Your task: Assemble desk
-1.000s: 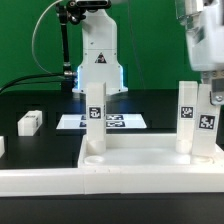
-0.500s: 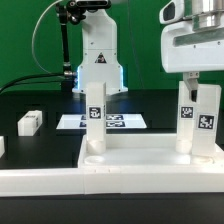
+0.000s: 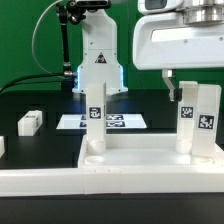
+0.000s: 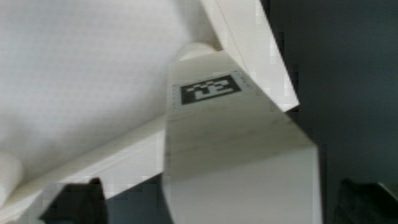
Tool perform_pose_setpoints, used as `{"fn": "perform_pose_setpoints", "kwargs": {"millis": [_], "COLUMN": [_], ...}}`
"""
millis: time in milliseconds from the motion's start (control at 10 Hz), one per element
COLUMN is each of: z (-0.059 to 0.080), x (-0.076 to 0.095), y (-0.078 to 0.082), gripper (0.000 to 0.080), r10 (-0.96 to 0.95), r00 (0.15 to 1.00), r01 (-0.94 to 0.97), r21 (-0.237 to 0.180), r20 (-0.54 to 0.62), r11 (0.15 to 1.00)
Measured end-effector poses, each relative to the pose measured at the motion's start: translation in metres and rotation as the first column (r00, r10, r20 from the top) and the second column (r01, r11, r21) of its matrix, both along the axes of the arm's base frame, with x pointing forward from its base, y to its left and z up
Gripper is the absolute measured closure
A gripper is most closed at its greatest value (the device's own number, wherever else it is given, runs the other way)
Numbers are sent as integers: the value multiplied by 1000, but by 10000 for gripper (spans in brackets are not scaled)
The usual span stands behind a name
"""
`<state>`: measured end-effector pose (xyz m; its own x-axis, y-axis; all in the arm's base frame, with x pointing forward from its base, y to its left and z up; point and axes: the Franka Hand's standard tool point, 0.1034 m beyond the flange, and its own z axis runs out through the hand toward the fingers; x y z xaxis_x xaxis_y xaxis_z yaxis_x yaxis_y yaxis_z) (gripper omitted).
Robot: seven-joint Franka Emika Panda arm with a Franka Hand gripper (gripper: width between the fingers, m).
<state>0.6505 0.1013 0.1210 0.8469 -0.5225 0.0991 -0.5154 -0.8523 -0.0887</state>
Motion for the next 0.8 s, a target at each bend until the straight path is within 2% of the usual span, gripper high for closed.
{"fn": "perform_pose_setpoints", "kwargs": {"millis": [100, 300, 500, 600, 700, 800], "z": [0, 0, -1, -1, -2, -3], "x": [0, 0, -1, -1, -2, -4], "y": [0, -1, -3, -6, -8, -8], "gripper": [263, 508, 508, 508, 508, 508], "r10": [-6, -154, -264, -409, -534, -708], "r00": [1000, 988, 964, 912, 845, 702], "r01": [6, 154, 264, 410, 535, 712], "r21": [1, 20, 32, 46, 57, 86], "r20": [0, -7, -13, -23, -39, -81], "r11": [1000, 988, 964, 911, 843, 697]}}
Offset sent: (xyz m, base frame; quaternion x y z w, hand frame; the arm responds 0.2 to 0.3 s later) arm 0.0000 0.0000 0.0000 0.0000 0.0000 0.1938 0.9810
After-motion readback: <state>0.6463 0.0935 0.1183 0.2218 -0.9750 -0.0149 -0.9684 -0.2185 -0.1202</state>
